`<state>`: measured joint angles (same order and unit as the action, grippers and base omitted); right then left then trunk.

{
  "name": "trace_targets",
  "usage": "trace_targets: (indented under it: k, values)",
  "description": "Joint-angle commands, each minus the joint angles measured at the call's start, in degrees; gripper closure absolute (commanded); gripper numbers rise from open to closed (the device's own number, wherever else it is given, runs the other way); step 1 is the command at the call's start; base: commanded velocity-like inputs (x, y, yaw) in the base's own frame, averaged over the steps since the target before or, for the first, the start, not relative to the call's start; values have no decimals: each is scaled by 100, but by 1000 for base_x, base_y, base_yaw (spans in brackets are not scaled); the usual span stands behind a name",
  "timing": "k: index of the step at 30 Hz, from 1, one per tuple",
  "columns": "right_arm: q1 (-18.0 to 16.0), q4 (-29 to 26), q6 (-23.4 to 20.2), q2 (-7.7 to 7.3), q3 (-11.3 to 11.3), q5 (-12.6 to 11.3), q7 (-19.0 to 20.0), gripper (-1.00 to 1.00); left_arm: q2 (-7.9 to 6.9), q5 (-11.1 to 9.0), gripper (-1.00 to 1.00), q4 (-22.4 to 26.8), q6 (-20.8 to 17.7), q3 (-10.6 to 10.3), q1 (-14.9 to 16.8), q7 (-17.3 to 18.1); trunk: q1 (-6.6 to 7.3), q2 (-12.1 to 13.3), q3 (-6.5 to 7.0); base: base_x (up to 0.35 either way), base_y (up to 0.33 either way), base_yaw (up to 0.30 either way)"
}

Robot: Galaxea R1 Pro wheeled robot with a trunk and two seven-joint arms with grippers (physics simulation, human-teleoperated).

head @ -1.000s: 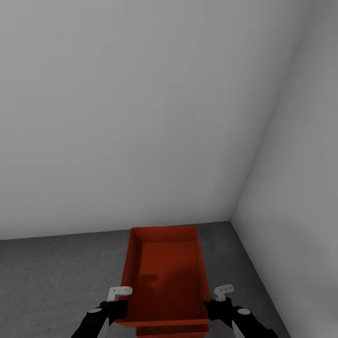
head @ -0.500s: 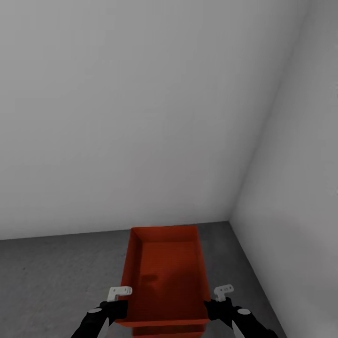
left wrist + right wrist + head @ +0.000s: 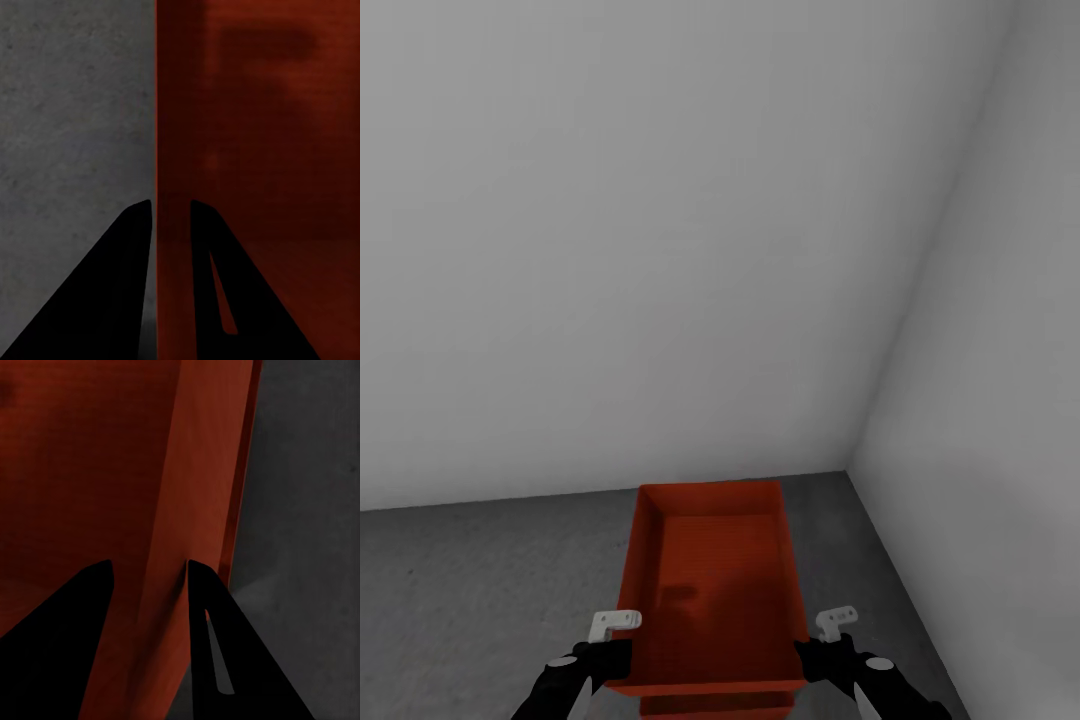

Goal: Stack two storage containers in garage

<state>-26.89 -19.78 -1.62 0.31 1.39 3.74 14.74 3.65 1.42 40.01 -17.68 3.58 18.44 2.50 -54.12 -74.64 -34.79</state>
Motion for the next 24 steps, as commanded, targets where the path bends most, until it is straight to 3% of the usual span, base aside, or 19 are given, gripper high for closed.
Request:
trace_targets:
  k: [1, 24]
  values:
    - [-1, -26, 39, -4, 99, -57, 568, 100, -111, 139, 100, -1, -33, 73, 1, -189, 0, -3, -5, 0, 0, 0]
    - [-1, -26, 39, -4, 99, -57, 567, 100, -118, 139, 100, 2, -33, 73, 1, -189, 0, -3, -5, 0, -29, 19]
